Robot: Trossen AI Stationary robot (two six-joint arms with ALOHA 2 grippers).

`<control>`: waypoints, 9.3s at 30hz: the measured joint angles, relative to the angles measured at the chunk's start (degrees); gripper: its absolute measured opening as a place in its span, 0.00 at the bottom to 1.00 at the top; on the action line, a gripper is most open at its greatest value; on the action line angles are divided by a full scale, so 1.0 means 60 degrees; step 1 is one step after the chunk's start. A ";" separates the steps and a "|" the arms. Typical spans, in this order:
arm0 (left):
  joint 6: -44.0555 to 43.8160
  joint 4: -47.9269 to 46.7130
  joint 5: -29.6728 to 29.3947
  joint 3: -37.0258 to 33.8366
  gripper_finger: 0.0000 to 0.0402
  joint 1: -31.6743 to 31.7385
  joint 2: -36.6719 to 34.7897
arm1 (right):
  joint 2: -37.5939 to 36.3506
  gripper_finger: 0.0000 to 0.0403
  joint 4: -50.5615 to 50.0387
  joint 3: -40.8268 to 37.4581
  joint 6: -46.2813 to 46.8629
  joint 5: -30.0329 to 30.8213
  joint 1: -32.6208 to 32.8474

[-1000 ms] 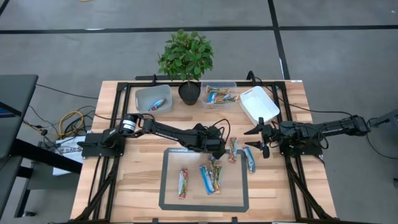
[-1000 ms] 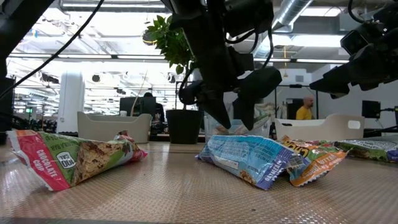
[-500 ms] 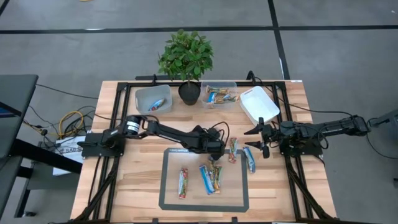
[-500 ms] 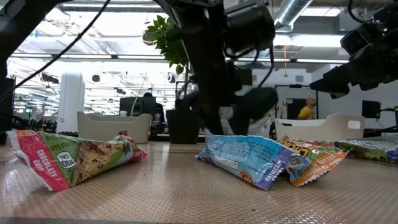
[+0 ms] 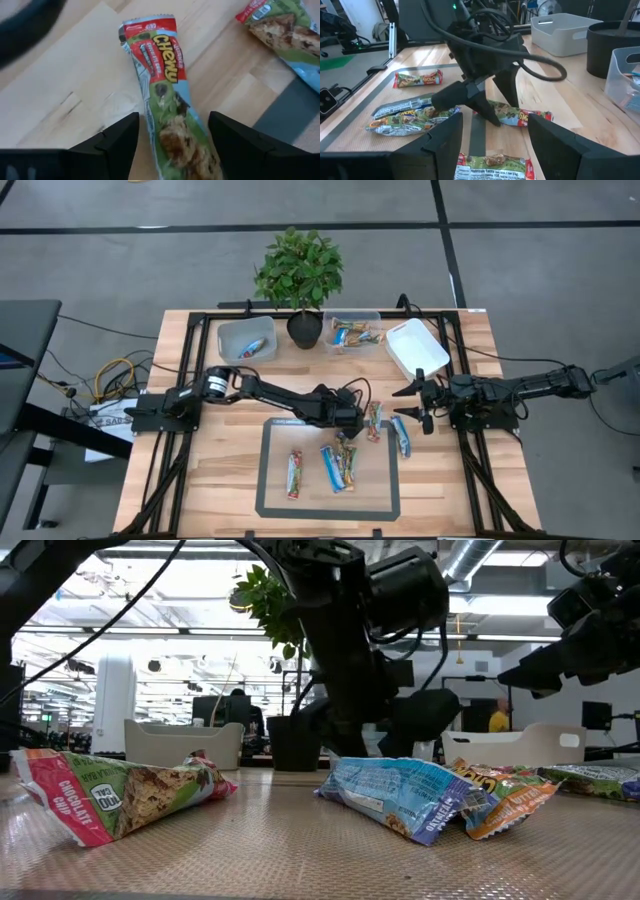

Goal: Pick and place Granola Bars by type
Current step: Put the red granola bar into the gray bin

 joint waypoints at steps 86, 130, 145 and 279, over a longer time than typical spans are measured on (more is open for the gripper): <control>0.2510 -0.4643 -0.0690 -0.5016 0.09 0.4772 -0.8420 | -0.0002 0.54 -0.0002 0.0000 0.0000 0.0000 0.0000; 0.5470 0.0983 -0.4244 -1.0944 0.59 0.4336 -1.1395 | 0.0000 0.54 -0.0003 0.0001 0.0000 0.0000 0.0001; 0.7197 0.1337 -0.3552 -0.9359 0.62 -0.0140 -1.1172 | -0.0002 0.54 -0.0004 0.0000 0.0000 0.0000 0.0001; 0.0992 -0.7110 -0.2553 -0.4557 0.12 0.1886 -0.7465 | 0.0000 0.54 -0.0002 0.0001 0.0000 0.0000 -0.0002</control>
